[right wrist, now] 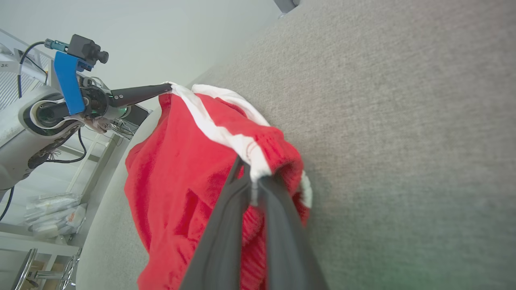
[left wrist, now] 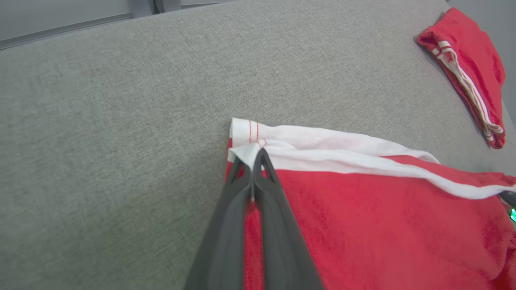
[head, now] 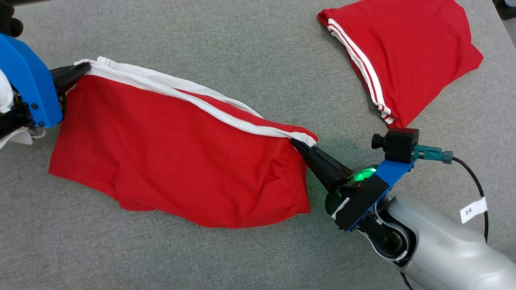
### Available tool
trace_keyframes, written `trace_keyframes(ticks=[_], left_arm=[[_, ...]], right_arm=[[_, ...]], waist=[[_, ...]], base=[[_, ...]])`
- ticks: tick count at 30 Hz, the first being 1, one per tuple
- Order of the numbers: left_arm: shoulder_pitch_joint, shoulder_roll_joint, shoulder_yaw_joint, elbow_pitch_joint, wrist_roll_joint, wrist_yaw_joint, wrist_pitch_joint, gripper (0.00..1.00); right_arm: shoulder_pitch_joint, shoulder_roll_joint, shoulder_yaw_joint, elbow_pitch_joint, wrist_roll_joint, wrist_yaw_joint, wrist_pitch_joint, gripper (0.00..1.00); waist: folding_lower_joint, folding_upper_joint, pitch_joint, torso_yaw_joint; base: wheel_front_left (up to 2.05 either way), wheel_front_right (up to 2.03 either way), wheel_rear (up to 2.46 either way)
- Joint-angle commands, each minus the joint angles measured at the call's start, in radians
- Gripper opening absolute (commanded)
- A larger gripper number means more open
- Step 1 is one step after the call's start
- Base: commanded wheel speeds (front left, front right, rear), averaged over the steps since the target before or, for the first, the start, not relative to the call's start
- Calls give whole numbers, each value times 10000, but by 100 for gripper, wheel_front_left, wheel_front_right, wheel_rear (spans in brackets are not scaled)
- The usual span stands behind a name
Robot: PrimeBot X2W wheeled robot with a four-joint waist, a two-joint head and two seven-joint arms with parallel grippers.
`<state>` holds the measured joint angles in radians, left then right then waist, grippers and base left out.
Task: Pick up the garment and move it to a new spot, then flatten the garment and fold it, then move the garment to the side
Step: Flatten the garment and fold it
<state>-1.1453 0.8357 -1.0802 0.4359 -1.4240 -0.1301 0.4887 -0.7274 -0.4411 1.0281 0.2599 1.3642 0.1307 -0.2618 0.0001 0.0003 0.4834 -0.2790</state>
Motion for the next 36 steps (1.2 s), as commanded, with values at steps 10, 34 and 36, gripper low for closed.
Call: trace_keyframes(ticks=[10, 34, 36], left_arm=[[-320, -405, -505, 568, -124, -12, -173, 100], [158, 115, -1832, 1159, -153, -13, 2299, 100], [181, 22, -1857, 1122, -262, -13, 2586, 100]], right_arm=[[-551, 30, 625, 356, 299, 1, -35, 100], [659, -894, -274, 44, 277, 1, -34, 100], [765, -897, -368, 39, 237, 1, -34, 100]], waist=[[-1, -3, -107, 14], [-1, -3, -704, -683], [-1, -3, -708, -777]], base=[[0, 0, 0], [0, 0, 0], [0, 0, 0]])
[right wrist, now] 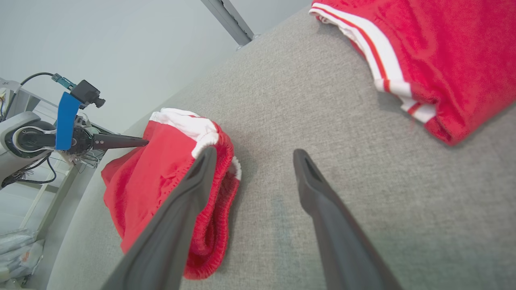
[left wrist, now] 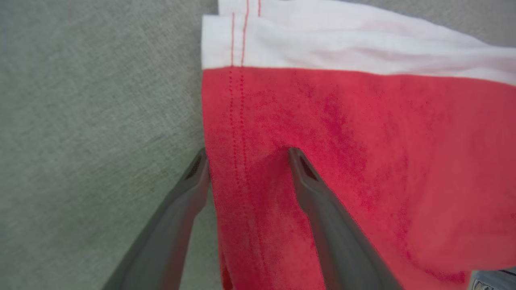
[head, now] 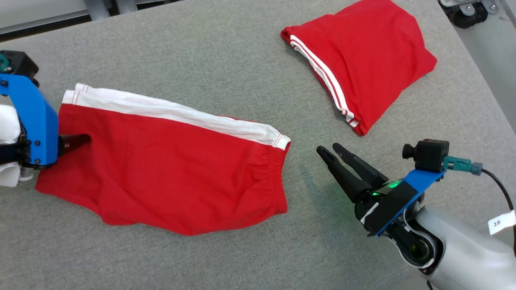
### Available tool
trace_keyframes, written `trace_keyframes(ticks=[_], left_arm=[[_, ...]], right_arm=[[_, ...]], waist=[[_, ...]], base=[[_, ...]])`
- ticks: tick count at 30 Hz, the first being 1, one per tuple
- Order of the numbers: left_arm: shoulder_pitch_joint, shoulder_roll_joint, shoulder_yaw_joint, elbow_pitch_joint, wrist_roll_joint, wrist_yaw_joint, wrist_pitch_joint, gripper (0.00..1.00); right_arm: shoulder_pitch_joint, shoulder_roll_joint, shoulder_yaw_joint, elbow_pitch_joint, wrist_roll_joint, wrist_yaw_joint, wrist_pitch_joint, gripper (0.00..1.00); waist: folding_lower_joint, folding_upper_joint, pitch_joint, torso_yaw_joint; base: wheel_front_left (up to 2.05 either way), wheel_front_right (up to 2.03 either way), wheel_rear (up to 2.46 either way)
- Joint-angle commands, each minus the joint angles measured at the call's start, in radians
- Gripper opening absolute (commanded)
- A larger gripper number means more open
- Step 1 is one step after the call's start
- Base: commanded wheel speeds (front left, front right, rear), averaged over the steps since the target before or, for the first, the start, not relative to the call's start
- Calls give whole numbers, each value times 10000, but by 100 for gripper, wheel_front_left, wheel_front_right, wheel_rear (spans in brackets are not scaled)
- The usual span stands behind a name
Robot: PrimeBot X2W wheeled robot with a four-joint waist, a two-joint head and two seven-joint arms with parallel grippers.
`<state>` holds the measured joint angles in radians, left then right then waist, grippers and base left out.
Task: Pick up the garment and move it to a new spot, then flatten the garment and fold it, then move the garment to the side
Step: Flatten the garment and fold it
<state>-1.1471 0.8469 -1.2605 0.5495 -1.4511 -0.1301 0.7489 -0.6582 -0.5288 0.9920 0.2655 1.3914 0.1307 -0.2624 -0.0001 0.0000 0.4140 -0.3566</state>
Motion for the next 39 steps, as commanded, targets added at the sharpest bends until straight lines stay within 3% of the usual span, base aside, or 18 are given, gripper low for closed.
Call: trace_keyframes(ticks=[1, 4, 5, 6, 9, 10, 20, 30, 37, 38, 39], left_arm=[[204, -131, -71, -36, -30, -13, 137, 100], [214, -287, -95, -120, -200, -14, 489, 100], [186, -303, -109, -124, -149, -13, 597, 96], [152, -302, -125, -101, -56, -13, 680, 69], [116, -304, -130, 222, 230, -13, 750, 21], [124, -323, -126, 344, 310, -13, 702, 0], [776, -673, -16, 317, -212, -13, 527, 0], [1804, -496, -67, -361, -703, -13, 662, 0], [2598, -567, -58, -385, -785, -13, 133, 0], [2730, -614, -67, -376, -800, -13, 78, 25], [2801, -668, -72, -338, -738, -13, -21, 67]], right_arm=[[125, -13, -46, -13, -69, 3, -28, 100], [262, 20, -135, -5, -121, 1, -28, 100], [317, 28, -154, 1, -132, 3, -28, 100], [354, 37, -171, 10, -151, 1, -28, 100], [422, 79, -204, 58, -176, 1, -28, 100], [456, 94, -199, 81, -172, 1, -28, 100], [680, -161, -21, 326, -79, 1, -20, 100], [1071, -439, 268, 687, 239, 3, 62, 100], [1152, -680, 226, 787, 381, 1, 49, 100], [1146, -695, 219, 783, 391, 1, 45, 100], [1149, -713, 216, 789, 393, 1, 42, 100]], waist=[[1, 0, -22, -35], [1, 0, -62, -104], [1, 0, -81, -113], [1, 0, -99, -119], [1, 0, -192, -108], [1, 0, -230, -96], [1, 0, -1304, 632], [1, 0, -2510, 1679], [1, 0, -2792, 2074], [1, 0, -2809, 2095], [1, 0, -2838, 2116]], base=[[0, 0, 0], [0, 0, 0], [0, 0, 0], [0, 0, 0], [0, 0, 0], [0, 0, 0], [0, 0, 0], [0, 0, 0], [0, 0, 0], [0, 0, 0], [0, 0, 0]])
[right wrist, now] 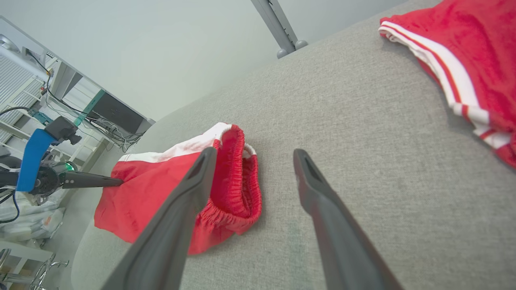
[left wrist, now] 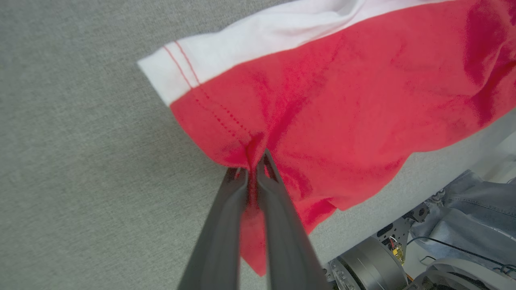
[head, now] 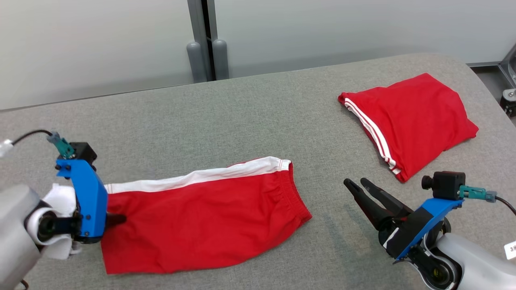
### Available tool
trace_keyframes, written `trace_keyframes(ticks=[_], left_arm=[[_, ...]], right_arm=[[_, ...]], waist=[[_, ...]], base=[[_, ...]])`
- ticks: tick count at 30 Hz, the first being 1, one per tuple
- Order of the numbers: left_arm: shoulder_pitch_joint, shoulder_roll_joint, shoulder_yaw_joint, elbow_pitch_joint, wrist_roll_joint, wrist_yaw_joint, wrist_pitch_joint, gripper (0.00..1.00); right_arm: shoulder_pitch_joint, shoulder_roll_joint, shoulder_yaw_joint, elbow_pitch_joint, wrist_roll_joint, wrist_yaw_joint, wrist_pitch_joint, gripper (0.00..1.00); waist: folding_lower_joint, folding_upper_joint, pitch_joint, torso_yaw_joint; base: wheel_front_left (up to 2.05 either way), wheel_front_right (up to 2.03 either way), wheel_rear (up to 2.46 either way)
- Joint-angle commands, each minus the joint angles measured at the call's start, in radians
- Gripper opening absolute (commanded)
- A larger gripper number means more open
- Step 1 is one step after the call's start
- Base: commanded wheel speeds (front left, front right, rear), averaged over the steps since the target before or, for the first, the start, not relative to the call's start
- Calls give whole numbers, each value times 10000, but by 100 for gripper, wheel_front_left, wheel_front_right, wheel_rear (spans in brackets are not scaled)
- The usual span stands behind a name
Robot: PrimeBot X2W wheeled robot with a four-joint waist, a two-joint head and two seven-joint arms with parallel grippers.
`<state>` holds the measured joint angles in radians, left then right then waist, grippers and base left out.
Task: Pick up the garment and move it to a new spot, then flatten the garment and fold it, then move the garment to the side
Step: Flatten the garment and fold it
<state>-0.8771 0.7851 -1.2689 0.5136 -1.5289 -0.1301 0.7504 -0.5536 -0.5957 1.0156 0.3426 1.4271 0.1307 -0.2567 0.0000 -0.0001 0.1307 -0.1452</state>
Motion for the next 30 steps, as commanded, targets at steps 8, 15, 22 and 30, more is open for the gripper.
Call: trace_keyframes(ticks=[8, 15, 22, 30], left_arm=[[127, -141, 10, 66, 817, -13, -1223, 100], [300, 422, 369, -541, 2041, 1, -4140, 100], [590, 644, 689, -1207, 2677, 818, -5899, 100], [1398, 1025, 1294, -2207, 3089, 2444, -8273, 100]], right_arm=[[204, -15, -114, 159, -128, 1, -58, 100], [168, 267, -872, 399, -980, 1, -86, 100], [714, 650, -2905, 369, -2573, 1, -91, 100], [1812, 1718, -5561, 37, -4917, 1, -88, 100]], waist=[[0, 1, -298, 234], [0, 1, -683, 503], [0, 1, -955, 946], [0, 1, -1193, 1319]], base=[[0, 0, 0], [0, 0, 0], [0, 0, 0], [0, 0, 0]])
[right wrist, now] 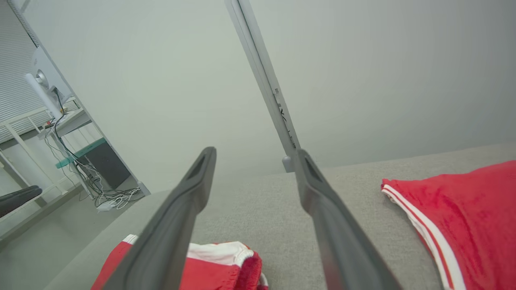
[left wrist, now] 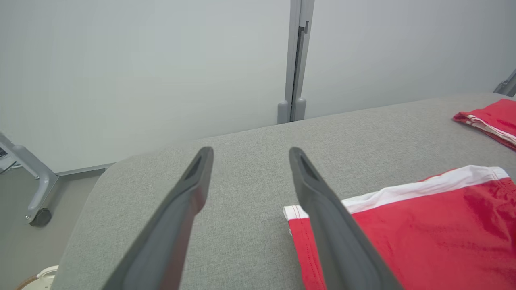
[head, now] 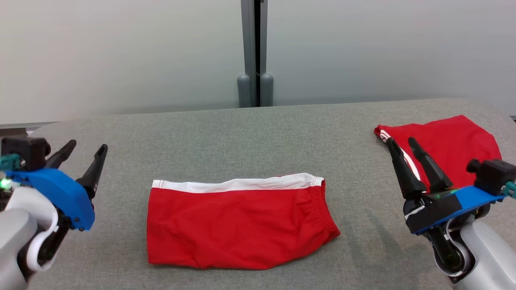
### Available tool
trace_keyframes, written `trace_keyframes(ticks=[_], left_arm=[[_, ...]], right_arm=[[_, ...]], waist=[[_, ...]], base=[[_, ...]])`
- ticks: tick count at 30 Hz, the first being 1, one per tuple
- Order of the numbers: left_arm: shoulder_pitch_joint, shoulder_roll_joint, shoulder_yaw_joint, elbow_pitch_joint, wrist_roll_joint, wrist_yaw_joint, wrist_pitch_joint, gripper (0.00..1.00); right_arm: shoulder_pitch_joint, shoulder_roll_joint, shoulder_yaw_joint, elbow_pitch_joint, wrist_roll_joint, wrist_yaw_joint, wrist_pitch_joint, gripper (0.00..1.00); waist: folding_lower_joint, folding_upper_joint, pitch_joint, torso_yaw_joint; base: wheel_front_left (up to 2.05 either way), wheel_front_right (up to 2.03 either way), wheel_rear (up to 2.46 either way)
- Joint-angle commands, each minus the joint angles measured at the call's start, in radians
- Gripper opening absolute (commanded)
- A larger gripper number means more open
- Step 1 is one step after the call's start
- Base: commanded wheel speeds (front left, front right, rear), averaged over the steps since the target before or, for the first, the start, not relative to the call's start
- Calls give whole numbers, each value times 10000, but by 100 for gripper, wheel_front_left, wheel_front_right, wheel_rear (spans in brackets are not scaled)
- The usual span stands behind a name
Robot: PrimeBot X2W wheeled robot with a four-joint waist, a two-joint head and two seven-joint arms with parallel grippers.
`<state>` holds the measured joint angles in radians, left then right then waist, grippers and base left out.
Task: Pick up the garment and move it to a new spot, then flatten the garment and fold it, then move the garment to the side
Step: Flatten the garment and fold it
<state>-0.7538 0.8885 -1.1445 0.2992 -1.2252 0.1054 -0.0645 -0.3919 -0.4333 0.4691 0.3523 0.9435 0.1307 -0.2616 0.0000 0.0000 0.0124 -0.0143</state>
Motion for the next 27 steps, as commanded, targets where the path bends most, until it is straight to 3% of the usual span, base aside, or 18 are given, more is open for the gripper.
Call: trace_keyframes(ticks=[1, 6, 11, 17, 22, 27], left_arm=[[304, 37, 146, -168, 17, 299, -406, 100], [1179, 136, 605, -710, -143, 1169, -1641, 100], [2090, -23, 1343, -1177, 27, 1787, -1992, 100], [3509, -671, 3314, -1757, 1428, 2263, -2010, 100], [5179, -1838, 5437, -2092, 2982, 2057, -2013, 100], [6454, -3169, 6798, -2093, 4596, 1593, -2014, 100]], right_arm=[[331, 254, -421, -119, -343, 3, -40, 100], [987, 914, -1601, -503, -1596, 1, -39, 100], [1548, 1361, -2246, -665, -2700, 1, -37, 100], [2087, 1880, -2900, -785, -3589, 1, -37, 100], [2395, 2096, -3087, -749, -4123, 1, -37, 100], [2649, 2282, -3198, -594, -4697, 1, -36, 100]], waist=[[0, 0, -39, 38], [0, 0, -121, 138], [0, 0, -166, 244], [0, 0, -205, 319], [0, 0, -191, 341], [0, 0, -174, 352]], base=[[0, 0, 0], [0, 0, 0], [0, 0, 0], [0, 0, 0], [0, 0, 0], [0, 0, 0]])
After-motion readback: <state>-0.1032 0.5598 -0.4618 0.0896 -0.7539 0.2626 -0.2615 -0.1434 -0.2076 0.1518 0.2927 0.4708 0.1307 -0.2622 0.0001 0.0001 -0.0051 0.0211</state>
